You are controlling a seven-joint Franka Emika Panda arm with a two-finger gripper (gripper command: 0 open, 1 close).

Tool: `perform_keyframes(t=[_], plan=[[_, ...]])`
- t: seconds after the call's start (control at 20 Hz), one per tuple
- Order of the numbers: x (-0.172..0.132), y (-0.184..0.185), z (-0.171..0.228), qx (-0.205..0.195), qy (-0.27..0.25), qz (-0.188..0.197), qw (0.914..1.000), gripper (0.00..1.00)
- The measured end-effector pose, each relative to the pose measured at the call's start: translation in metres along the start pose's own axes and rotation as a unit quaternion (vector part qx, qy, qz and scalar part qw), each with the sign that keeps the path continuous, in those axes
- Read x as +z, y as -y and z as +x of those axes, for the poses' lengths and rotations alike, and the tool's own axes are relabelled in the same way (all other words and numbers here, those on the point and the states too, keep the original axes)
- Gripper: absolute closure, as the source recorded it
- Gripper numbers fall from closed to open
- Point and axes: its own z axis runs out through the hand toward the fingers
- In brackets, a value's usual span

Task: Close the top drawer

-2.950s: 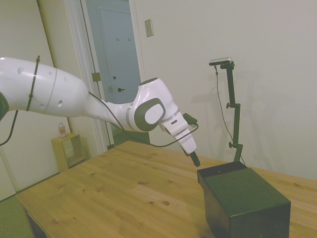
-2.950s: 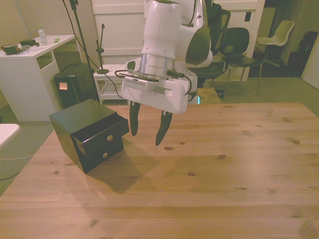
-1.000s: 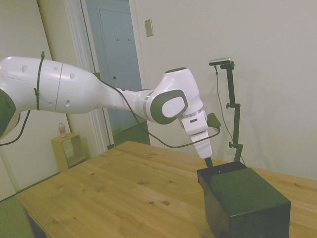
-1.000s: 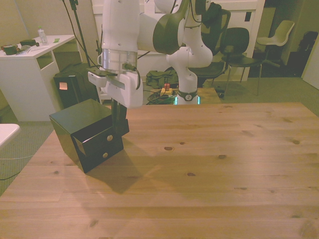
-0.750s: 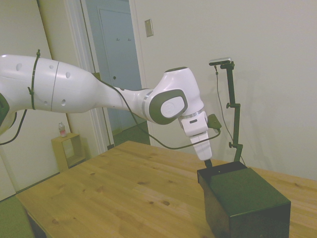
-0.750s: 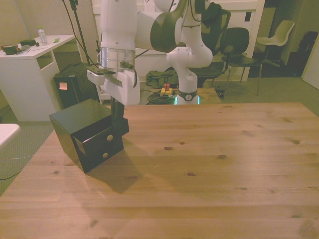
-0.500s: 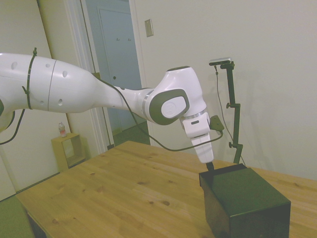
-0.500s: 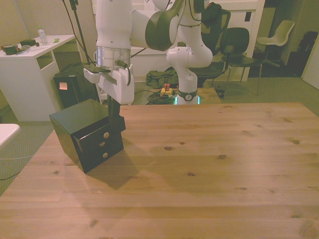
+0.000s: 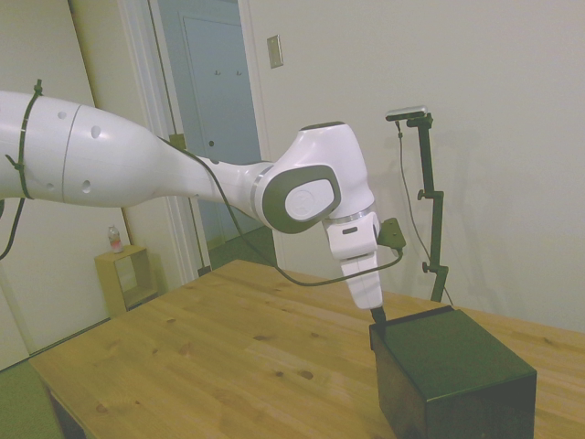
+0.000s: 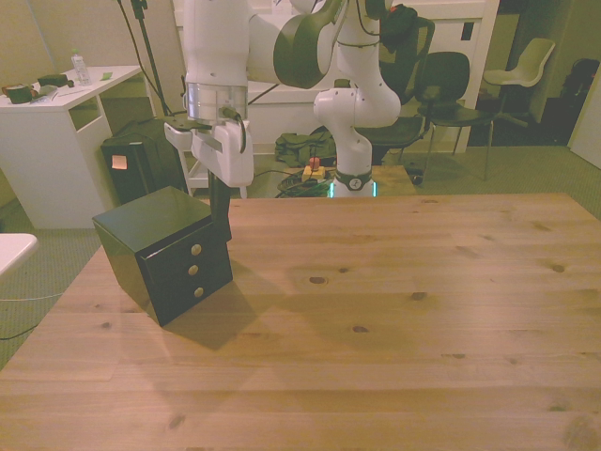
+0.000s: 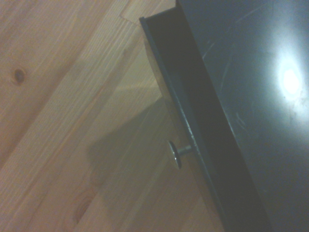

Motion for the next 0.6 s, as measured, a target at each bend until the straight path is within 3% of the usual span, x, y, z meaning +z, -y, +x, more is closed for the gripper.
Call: perform_keyframes(t=[0.4, 0.6], plan=[[-0.002, -0.003, 0.002, 0.011, 0.001, -0.003, 0.9999, 1.00], [-0.011, 0.011, 0.005, 0.003, -0.007, 0.018, 0.9998, 1.00]])
